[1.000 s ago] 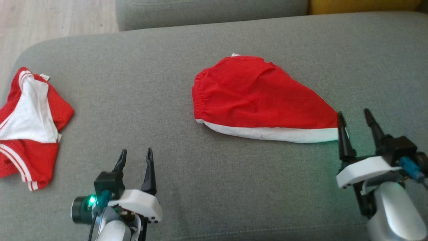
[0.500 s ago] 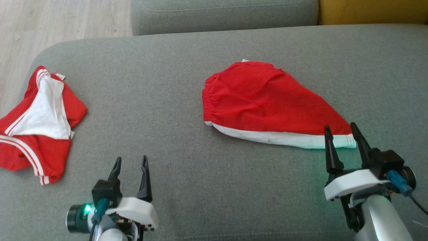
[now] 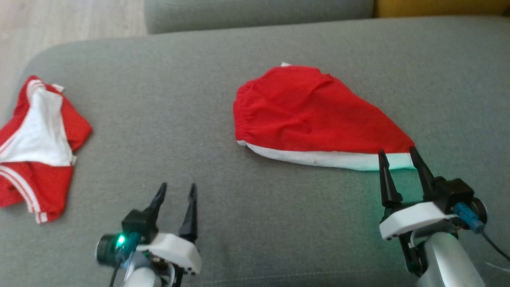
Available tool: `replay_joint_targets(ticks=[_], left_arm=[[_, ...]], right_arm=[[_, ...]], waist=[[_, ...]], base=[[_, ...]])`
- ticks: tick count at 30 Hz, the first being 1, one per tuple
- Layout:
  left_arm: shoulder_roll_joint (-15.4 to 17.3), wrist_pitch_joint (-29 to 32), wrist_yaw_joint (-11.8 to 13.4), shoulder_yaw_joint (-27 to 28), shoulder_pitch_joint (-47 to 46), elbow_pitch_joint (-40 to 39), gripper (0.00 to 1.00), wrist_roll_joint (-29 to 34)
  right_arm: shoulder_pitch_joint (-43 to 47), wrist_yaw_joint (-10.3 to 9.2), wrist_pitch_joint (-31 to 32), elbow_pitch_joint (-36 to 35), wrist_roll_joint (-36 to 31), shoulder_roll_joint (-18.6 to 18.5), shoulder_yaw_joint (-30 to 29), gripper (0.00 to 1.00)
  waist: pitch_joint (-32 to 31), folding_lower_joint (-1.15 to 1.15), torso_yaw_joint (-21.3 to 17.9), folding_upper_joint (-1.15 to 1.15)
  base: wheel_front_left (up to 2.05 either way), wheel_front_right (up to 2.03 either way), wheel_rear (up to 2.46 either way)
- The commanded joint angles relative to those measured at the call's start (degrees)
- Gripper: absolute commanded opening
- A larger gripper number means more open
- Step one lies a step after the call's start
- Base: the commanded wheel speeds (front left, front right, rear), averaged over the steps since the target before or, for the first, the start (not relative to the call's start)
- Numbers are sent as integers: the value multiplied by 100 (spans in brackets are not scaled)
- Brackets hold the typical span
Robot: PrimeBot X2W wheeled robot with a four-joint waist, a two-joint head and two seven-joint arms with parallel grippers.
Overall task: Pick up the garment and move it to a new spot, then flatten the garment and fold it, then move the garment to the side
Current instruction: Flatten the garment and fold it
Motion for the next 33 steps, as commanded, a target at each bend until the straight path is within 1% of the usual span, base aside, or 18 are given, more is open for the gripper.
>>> replay_joint_targets(ticks=[1,6,13,18,24,33], left_arm=[[60,-29,-93,119,-406,-120,100,-68],[60,-29,-428,9,-815,84,100,-94],[60,-29,-763,84,-1368,445,100,-55],[60,-29,-952,182,-1625,673,100,44],[60,-29,-1076,216,-1746,547,100,68],[63,-29,-1109,90,-1806,207,100,45]], right_arm=[[-157,-5,-22,-189,55,-3,159,100],[-318,-5,-22,-272,87,-3,233,100],[-525,-5,-22,-482,180,-2,290,100],[-630,-5,-22,-594,248,-2,315,100],[-715,-5,-22,-663,291,-2,305,100],[-788,-5,-22,-660,341,-2,346,100]], waist=[[167,0,-140,0],[531,0,-432,0],[1032,0,-786,0],[1281,0,-926,0],[1439,0,-978,0],[1539,0,-996,0]], base=[[0,0,0],[0,0,0],[0,0,0],[0,0,0],[0,0,0],[0,0,0]])
